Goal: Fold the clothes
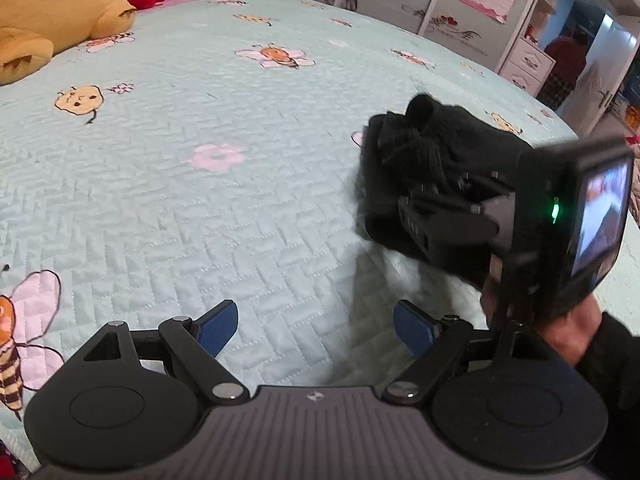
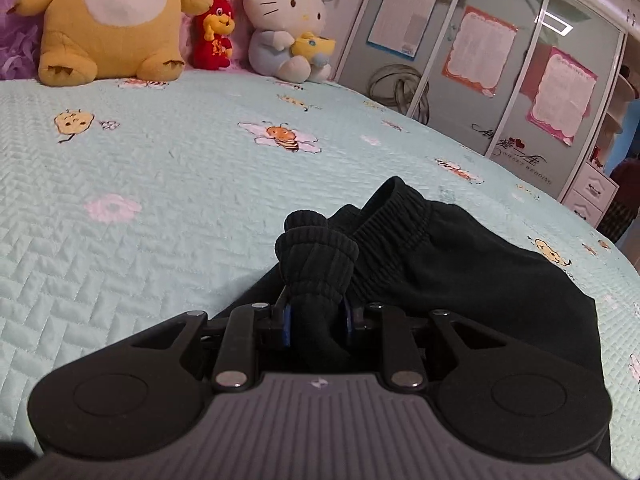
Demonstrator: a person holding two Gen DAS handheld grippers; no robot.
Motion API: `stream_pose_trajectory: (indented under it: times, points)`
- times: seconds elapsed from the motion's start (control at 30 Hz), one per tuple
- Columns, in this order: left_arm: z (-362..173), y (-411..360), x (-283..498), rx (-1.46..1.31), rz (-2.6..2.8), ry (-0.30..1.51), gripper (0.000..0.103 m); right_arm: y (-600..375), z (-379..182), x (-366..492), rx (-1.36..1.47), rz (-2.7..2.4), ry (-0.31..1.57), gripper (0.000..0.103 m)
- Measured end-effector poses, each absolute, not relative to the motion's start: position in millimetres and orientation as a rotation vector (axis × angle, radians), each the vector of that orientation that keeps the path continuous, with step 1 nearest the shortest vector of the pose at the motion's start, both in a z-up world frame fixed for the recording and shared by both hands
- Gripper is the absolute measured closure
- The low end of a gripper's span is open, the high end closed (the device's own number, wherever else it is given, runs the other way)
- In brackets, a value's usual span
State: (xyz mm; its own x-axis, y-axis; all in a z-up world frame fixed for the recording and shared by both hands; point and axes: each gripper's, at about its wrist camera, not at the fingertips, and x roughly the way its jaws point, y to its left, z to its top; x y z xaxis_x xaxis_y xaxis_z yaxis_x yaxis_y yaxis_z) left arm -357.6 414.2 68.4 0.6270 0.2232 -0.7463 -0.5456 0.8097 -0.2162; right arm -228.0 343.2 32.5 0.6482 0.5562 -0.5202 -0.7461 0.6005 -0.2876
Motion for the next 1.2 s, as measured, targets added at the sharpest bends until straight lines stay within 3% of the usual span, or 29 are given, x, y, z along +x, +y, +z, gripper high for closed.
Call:
stream_pose_trajectory:
  times: [0.1, 0.17, 0.33, 0.53, 0.87, 0.93, 1.03, 1.2]
  points:
    - [75, 418, -357, -0.444, 0.451, 0.76, 0.013, 343, 24, -227, -0.564, 0.777, 0.394, 0.074]
    - [82, 419, -357, -0.438, 0.43, 0.736, 0.006, 338, 29, -229, -0.556, 0.741, 0.394, 0.056]
    - [103, 415, -342, -0.386, 0.403, 0.693, 0.007, 286, 53, -225, -0.368, 0.779, 0.402, 0.039]
    - [123, 408, -312, -0.296, 0.355, 0.644, 0.007, 203, 76, -208, -0.116, 0.743, 0.446, 0.039]
    - [76, 410, -250, -0.184, 0.271, 0.674, 0.008, 130, 76, -182, 0.122, 0.661, 0.525, 0.039]
    - [67, 410, -238, -0.161, 0.254, 0.68, 0.016, 127, 71, -178, 0.14, 0.651, 0.542, 0.039]
    - [53, 411, -219, -0.128, 0.229, 0.688, 0.041, 127, 63, -176, 0.143, 0.64, 0.565, 0.039]
    - [49, 411, -232, -0.145, 0.209, 0.596, 0.054, 131, 67, -175, 0.133, 0.652, 0.555, 0.039]
